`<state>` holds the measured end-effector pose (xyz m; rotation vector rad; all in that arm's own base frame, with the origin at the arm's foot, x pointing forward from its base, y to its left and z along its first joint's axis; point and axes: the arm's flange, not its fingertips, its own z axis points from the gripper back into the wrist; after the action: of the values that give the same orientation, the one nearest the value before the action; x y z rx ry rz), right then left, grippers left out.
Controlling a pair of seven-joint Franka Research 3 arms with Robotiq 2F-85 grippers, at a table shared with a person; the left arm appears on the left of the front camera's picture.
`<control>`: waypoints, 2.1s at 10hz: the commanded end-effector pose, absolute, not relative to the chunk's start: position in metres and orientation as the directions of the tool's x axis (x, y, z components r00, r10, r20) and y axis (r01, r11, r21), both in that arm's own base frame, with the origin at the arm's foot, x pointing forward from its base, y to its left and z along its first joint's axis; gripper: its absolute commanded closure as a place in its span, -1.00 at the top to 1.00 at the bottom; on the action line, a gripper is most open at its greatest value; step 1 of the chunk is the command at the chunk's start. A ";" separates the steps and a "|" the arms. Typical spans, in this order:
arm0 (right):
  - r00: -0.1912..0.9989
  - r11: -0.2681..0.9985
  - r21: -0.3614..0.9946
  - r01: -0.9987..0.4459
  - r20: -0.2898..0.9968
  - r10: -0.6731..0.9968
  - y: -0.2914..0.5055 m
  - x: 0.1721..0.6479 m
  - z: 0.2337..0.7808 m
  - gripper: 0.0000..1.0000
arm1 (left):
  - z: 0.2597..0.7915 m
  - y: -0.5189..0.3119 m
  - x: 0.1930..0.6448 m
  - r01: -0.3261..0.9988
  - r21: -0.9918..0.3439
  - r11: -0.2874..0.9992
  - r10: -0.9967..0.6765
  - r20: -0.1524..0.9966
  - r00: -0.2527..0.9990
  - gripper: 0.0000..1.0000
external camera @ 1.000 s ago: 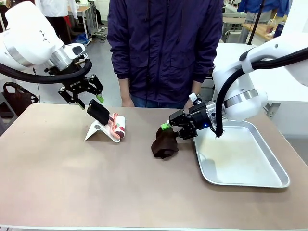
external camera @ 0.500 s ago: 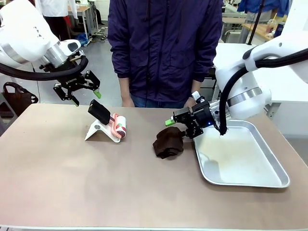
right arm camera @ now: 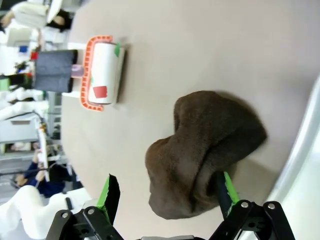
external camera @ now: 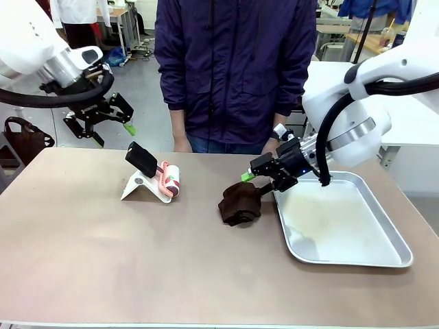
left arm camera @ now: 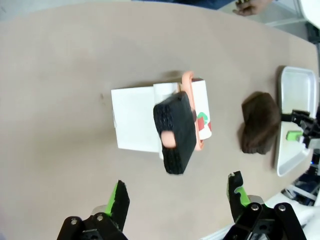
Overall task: Clean the surface of the table.
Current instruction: Return the Lint Roller and towel to their original positions.
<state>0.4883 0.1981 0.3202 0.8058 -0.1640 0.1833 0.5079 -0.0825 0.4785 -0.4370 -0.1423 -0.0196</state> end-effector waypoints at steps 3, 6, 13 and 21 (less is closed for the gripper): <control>0.953 0.636 0.723 -0.269 0.293 0.070 0.174 0.457 0.365 1.00 | 0.492 -0.040 0.462 0.116 -0.542 0.833 -0.057 0.124 0.991 1.00; 0.979 0.459 0.867 -0.197 0.199 0.046 0.121 0.422 0.388 1.00 | 0.493 -0.012 0.408 0.205 -0.607 0.768 -0.167 0.120 0.979 1.00; 0.984 0.091 0.979 -0.180 0.180 0.011 0.021 0.345 0.393 1.00 | 0.461 0.047 0.338 0.214 -0.740 0.637 -0.186 0.122 0.975 1.00; 0.987 0.079 0.984 -0.159 0.158 0.020 0.015 0.359 0.399 1.00 | 0.461 0.057 0.339 0.196 -0.784 0.588 -0.120 0.155 0.981 1.00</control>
<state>0.3586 0.0142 0.3950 1.4963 -0.1053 0.1390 0.3411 0.0541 0.4611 -0.9350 -0.1007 -0.1763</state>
